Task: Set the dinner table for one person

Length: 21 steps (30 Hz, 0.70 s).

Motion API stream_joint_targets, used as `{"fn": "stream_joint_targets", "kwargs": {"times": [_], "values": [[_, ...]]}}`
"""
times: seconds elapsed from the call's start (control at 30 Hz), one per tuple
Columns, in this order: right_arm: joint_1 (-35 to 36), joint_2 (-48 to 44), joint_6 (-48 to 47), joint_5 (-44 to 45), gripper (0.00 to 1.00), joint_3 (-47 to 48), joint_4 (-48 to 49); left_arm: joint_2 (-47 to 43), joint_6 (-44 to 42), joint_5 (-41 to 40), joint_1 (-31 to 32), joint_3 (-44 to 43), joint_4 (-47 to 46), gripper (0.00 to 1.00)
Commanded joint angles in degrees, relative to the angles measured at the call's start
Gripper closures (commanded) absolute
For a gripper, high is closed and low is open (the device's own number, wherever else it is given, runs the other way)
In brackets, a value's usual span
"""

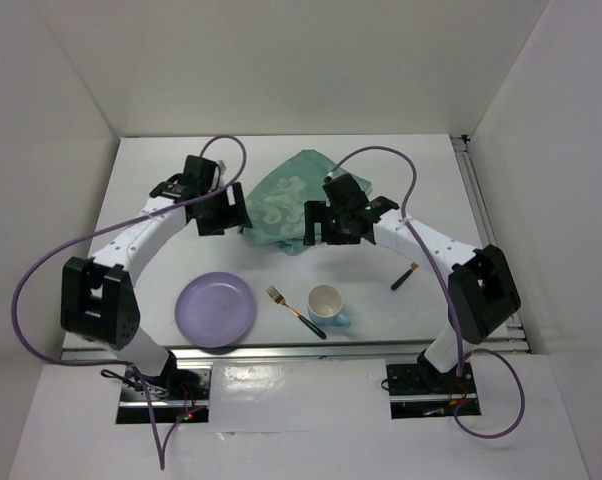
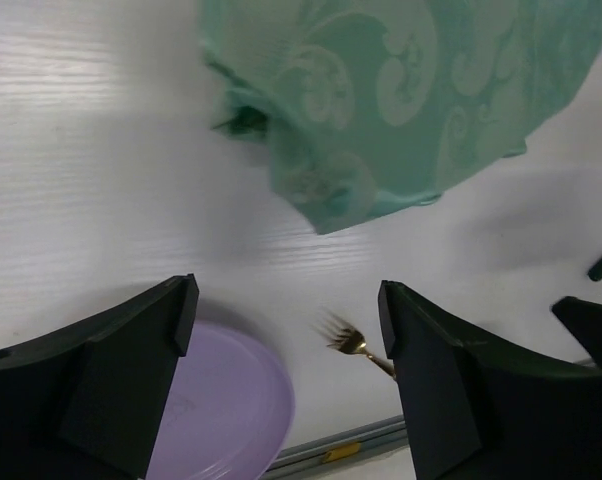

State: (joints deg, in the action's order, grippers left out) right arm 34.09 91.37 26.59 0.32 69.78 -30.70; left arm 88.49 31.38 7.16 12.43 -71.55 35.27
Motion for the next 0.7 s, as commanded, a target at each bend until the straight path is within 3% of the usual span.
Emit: {"fn": "stream_joint_targets", "kwargs": {"times": [0.0,0.23,0.57,0.67], "values": [[-1.65,1.44,1.97,-4.18,0.05,2.91,4.94,4.58,-1.49,2.96,4.79,-5.26,-0.38,0.08],[-6.22,-3.12,2.59,-6.38,0.03,-2.19,4.95,10.56,-0.26,5.5,6.02,-5.8,-2.13,0.01],[-10.62,-7.96,10.58,-13.41,0.01,-11.68,10.92,19.51,5.1,-0.04,7.35,-12.29,-3.36,0.0],[-10.62,-8.49,11.73,-14.55,0.01,-13.08,13.03,20.76,5.1,0.66,7.35,-16.6,-3.36,0.44]]}}
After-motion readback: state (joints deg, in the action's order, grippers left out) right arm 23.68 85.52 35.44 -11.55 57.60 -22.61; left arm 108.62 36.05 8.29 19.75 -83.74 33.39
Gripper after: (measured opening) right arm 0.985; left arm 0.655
